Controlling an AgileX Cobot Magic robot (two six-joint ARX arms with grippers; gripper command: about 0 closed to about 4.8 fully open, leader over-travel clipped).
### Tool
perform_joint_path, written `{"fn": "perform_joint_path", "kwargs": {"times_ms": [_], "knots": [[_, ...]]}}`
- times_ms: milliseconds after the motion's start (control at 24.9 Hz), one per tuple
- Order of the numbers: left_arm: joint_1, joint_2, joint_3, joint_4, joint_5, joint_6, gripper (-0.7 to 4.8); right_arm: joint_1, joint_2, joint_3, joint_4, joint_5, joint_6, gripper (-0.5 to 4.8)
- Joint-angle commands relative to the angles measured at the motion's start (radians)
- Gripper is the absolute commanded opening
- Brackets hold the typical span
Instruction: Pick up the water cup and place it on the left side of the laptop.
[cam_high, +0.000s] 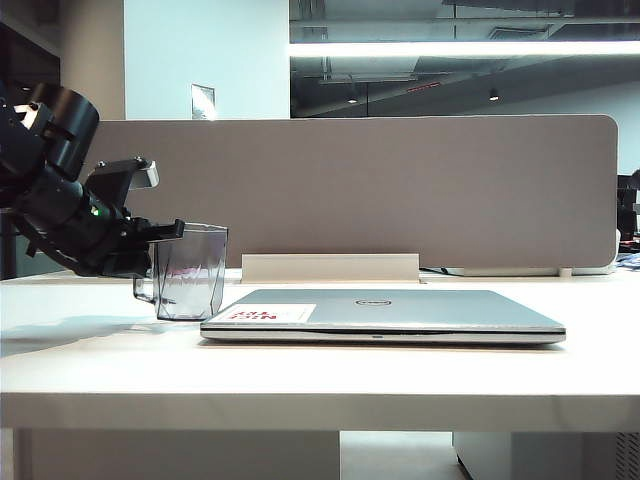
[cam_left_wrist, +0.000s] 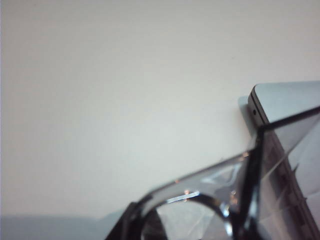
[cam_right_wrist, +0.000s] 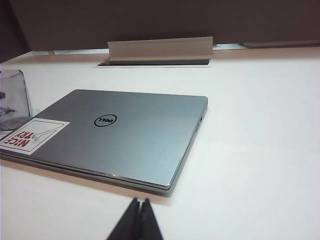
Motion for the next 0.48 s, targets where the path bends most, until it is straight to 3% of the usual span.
{"fn": "perform_joint_path", "kwargs": {"times_ms": [40,481], "knots": [[0.004,-0.003,0.001,0.032,0.001,0.001,-0.06,-0.001,-0.001,-0.003,0.006,0.0,0.0,-0.01],[0.004,0.033,0.001,0.017,0.001,0.007,-0.06,-0.001,-0.001,-0.003,0.005,0.0,0.0,-0.01]]}}
